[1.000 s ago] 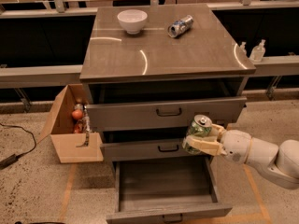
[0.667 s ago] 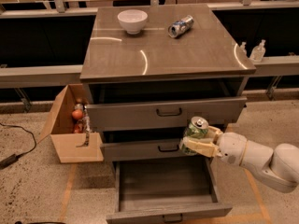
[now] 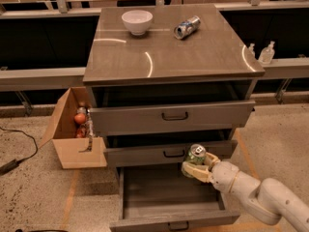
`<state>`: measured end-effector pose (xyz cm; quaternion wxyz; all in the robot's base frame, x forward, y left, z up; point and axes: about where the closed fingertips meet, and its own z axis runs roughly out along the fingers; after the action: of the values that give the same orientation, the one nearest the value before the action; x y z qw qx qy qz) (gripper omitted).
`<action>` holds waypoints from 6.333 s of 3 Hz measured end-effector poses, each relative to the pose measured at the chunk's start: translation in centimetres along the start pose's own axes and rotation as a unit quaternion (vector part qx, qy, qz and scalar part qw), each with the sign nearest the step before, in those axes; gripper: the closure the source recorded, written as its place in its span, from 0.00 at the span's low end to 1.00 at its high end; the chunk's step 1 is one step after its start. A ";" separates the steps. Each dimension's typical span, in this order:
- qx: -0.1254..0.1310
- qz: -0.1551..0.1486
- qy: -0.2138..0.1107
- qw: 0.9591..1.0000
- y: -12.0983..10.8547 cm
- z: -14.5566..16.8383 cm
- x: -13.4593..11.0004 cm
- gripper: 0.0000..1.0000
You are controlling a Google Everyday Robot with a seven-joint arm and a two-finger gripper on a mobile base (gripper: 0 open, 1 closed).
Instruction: Place green can into bottom drawer
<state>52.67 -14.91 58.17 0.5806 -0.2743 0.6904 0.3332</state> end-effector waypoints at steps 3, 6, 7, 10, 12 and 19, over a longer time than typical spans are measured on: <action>0.047 -0.037 0.049 0.997 -3.0 6.6 17.5 1.00; 0.062 -0.042 0.070 0.995 -4.9 8.9 27.5 1.00; 0.047 -0.052 0.074 0.995 -6.0 11.4 31.7 1.00; 0.028 -0.086 0.113 0.990 -8.7 13.1 34.8 1.00; -0.003 -0.101 0.121 0.987 -9.9 14.1 35.3 1.00; -0.196 -0.131 0.067 0.969 -7.5 17.7 37.8 0.13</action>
Offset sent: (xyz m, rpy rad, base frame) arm 0.0419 0.0275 -0.1970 -0.2076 -0.0436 -0.0778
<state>62.72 -5.50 18.05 0.5065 -0.4926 0.6071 0.3636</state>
